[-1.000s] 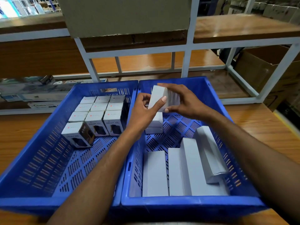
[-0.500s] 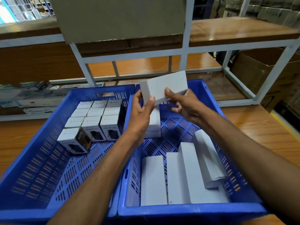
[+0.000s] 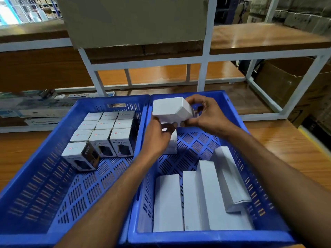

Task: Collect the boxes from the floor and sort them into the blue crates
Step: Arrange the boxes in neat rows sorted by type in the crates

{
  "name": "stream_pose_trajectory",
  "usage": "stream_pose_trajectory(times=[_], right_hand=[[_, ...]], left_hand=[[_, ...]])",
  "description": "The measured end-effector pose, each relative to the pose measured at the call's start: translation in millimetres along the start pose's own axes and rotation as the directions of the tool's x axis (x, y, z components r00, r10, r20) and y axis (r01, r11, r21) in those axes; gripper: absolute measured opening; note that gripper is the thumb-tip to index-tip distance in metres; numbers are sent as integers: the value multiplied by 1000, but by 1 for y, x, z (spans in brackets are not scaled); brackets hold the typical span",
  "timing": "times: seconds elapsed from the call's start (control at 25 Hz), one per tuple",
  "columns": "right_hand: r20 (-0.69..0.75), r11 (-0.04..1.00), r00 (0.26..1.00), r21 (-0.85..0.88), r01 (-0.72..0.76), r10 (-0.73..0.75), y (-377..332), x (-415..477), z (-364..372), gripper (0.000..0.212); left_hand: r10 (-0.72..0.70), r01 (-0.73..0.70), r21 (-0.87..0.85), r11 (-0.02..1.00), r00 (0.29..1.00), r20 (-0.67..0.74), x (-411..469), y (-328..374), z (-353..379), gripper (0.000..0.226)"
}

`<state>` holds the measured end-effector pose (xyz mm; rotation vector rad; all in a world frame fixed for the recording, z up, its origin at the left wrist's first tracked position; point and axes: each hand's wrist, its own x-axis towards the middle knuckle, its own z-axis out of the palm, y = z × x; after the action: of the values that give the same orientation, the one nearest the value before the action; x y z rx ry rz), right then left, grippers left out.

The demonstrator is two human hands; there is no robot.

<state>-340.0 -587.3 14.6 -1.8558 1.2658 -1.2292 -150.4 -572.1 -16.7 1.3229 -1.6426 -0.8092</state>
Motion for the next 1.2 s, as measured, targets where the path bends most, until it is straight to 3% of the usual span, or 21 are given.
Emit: stream_pose_trajectory(times=[0.08, 0.24, 0.36, 0.44, 0.52, 0.64, 0.76, 0.92, 1.2], right_hand=[[-13, 998, 1000, -66, -1, 0, 6, 1, -1, 54], [24, 976, 999, -214, 30, -25, 21, 1, -1, 47], [10, 971, 1000, -237, 16, -15, 25, 0, 1, 46], [-23, 971, 999, -236, -32, 27, 28, 3, -3, 48], [-68, 968, 985, -186, -169, 159, 34, 7, -8, 52], [-213, 884, 872, -61, -463, 441, 50, 15, -8, 56], [-200, 741, 726, -5, -672, 657, 73, 21, 2, 46], [-110, 640, 633, 56, -766, 767, 89, 31, 20, 31], [-67, 521, 517, 60, -852, 853, 119, 42, 45, 33]], left_hand=[[18, -19, -67, 998, 1000, -21, 0, -1, -3, 44], [126, -126, 57, 990, 992, 7, 4, -12, -1, 57], [118, -118, 13, 993, 993, 3, 4, -12, 0, 62], [101, -101, -23, 995, 994, -39, 3, -9, -3, 62], [76, -77, -8, 997, 993, -94, 3, -7, -6, 54], [39, -37, 18, 999, 989, -145, 5, -8, -11, 32], [-12, 14, 13, 1000, 988, -157, 8, -10, -14, 24], [-54, 48, -41, 998, 986, -159, 10, -11, -14, 21], [-63, 59, -34, 998, 987, -148, 12, -14, -13, 16]])
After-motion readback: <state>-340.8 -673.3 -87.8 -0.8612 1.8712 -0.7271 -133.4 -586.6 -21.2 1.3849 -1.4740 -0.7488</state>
